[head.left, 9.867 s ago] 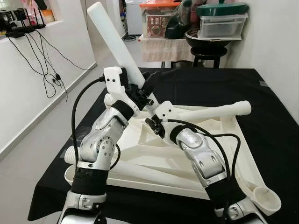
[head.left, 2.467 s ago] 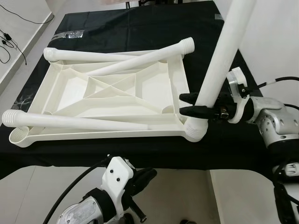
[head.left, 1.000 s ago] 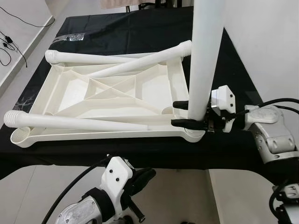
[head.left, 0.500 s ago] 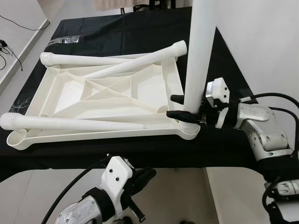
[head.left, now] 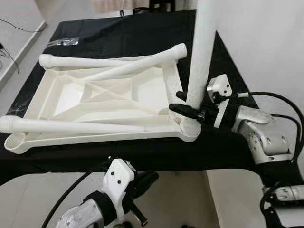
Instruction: Building children table
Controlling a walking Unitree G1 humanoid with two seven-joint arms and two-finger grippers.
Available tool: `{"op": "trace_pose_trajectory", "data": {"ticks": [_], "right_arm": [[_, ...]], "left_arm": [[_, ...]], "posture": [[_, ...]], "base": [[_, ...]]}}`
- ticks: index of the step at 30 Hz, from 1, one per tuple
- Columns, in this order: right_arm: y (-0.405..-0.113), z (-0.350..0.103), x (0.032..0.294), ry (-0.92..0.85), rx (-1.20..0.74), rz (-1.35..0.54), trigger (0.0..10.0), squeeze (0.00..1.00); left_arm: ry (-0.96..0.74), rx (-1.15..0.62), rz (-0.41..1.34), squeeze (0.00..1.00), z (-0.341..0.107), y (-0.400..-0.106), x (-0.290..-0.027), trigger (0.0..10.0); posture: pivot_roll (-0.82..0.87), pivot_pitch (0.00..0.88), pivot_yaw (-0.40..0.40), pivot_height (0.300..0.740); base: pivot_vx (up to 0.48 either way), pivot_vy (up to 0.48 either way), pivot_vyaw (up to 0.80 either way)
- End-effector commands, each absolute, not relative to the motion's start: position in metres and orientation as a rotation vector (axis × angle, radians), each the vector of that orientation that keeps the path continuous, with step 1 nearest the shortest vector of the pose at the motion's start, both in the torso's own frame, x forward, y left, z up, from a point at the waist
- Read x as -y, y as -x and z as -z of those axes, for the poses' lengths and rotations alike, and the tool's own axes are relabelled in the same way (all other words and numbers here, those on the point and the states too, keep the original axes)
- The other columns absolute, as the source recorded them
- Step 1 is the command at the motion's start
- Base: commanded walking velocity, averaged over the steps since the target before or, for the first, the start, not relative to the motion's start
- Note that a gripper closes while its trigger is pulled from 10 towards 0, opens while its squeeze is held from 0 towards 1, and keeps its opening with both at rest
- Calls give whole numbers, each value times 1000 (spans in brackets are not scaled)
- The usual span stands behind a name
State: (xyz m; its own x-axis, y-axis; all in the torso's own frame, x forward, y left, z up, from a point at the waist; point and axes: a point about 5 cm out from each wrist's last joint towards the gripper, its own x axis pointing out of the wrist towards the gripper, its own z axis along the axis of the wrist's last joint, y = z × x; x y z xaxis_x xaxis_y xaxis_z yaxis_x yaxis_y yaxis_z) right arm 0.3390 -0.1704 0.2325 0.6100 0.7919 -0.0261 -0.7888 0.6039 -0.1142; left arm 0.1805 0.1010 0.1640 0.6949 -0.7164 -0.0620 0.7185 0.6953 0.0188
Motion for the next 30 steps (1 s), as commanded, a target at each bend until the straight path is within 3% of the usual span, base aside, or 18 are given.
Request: {"op": "trace_pose_trajectory", "data": {"ticks": [1,7,12,16,20,30], "right_arm": [[-337,-182,180,73,-203,-821,10000,0],[-325,-182,173,12,-122,-696,10000,0],[-314,-185,167,31,-43,-705,10000,0],[-309,-185,165,75,-6,-714,10000,0],[-302,-181,160,227,47,-775,10000,0],[-294,-174,160,292,65,-809,10000,0]], "left_arm": [[-40,-72,805,0,-162,-178,-101,10000],[-39,-74,805,0,-162,-178,-102,10000],[-39,-76,806,0,-162,-179,-103,10000],[-40,-78,809,0,-162,-179,-103,10000],[-43,-78,809,0,-161,-180,-103,10000],[-46,-78,806,0,-160,-179,-104,10000]], "posture": [[2,311,54,740],[-2,318,56,740],[-7,317,60,740],[-7,316,61,740],[-3,308,59,740],[-3,298,56,740]], "base": [[0,0,0],[0,0,0],[0,0,0],[0,0,0],[0,0,0],[0,0,0]]}}
